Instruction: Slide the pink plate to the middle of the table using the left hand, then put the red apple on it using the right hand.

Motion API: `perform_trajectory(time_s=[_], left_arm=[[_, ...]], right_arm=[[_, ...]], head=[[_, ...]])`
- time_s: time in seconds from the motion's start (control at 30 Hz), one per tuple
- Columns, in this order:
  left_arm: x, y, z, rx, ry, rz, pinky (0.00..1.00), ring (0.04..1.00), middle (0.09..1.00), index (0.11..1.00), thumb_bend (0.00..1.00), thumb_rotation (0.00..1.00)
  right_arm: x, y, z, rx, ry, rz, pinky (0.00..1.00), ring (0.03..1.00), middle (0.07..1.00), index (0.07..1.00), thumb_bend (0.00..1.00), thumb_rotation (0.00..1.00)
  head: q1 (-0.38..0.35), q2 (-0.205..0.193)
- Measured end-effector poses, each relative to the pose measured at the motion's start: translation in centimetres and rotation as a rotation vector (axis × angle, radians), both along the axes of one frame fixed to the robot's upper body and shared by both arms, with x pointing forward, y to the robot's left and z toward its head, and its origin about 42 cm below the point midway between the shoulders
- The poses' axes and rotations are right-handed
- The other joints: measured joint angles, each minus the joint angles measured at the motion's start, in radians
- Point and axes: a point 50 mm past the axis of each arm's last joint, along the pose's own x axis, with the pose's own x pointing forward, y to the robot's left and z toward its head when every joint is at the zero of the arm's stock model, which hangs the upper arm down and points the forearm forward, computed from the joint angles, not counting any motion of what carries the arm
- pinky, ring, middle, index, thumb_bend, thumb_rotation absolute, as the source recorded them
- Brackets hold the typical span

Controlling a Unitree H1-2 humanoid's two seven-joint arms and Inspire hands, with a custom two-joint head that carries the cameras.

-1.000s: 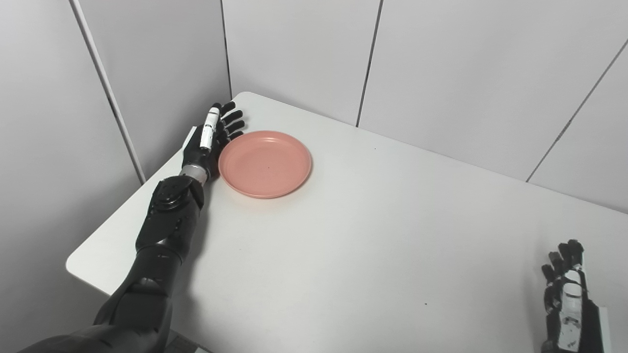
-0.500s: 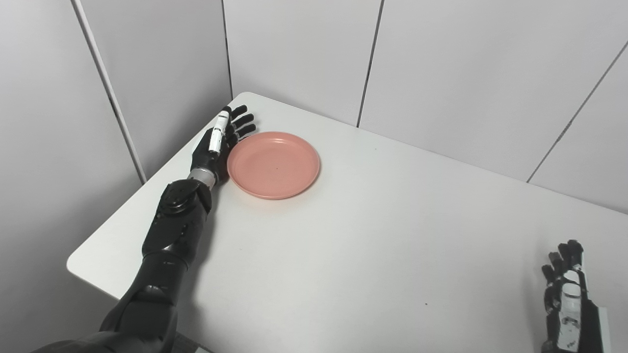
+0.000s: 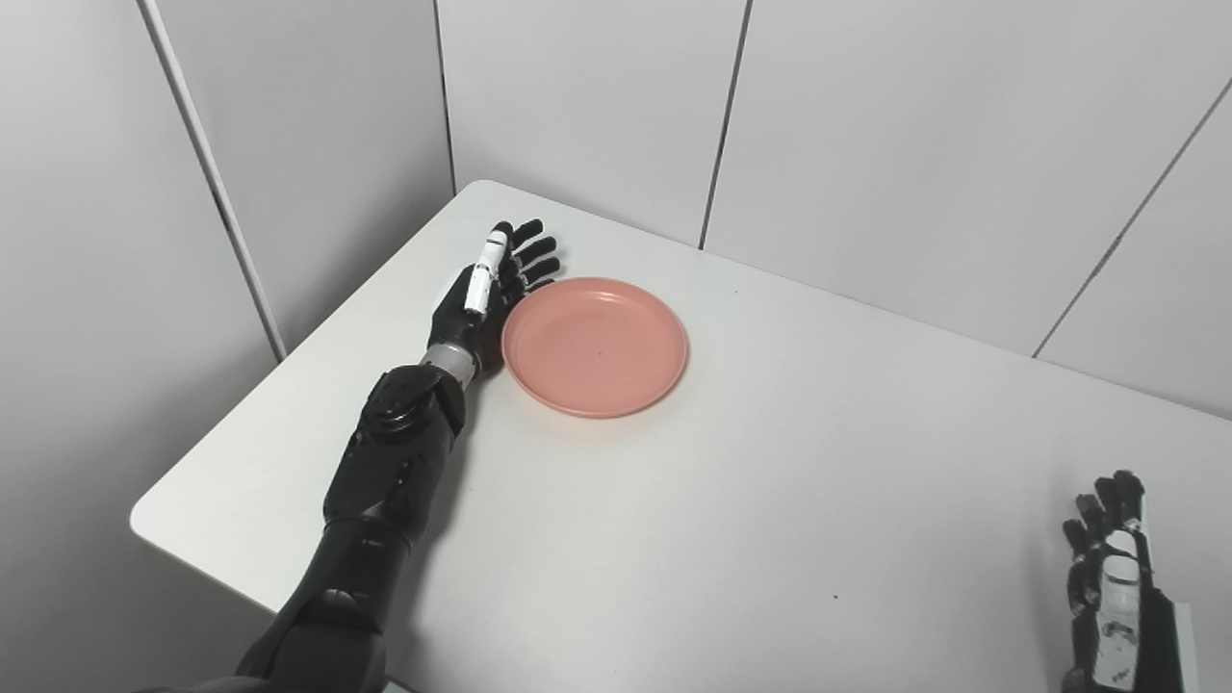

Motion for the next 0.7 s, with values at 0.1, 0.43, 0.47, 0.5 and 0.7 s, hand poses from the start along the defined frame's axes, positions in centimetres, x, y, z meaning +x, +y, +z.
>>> perform_trajectory(time_s=[0.1,0.43,0.47,0.5,0.7], left_arm=[[0.0,-0.3,0.0,-0.003,0.001,-0.005,0.86,0.862,0.866,0.85,0.33,1.0],[0.2,-2.4,0.0,-0.013,0.007,-0.027,0.85,0.859,0.861,0.845,0.31,1.0],[0.3,-2.5,0.0,-0.012,0.007,-0.032,0.86,0.859,0.861,0.845,0.31,1.0],[0.3,-2.7,0.0,-0.01,0.008,-0.036,0.85,0.857,0.858,0.843,0.31,1.0],[0.4,-3.6,-0.1,-0.008,0.009,-0.058,0.85,0.854,0.855,0.84,0.31,1.0]], right_arm=[[0.0,0.0,0.0,0.002,0.0,0.0,1.0,0.997,1.0,1.0,0.16,1.0],[0.0,0.1,0.0,0.016,-0.002,-0.001,1.0,0.999,1.0,1.0,0.18,1.0],[0.0,0.2,0.0,0.018,-0.002,-0.001,1.0,0.999,1.0,1.0,0.18,1.0],[0.0,0.2,0.0,0.018,-0.002,-0.001,1.0,0.998,1.0,1.0,0.19,1.0],[0.0,0.3,0.0,0.01,-0.002,-0.002,1.0,0.993,1.0,1.0,0.17,1.0]], head=[[-0.002,0.002],[-0.014,0.011],[-0.015,0.012],[-0.017,0.012],[-0.026,0.02]])
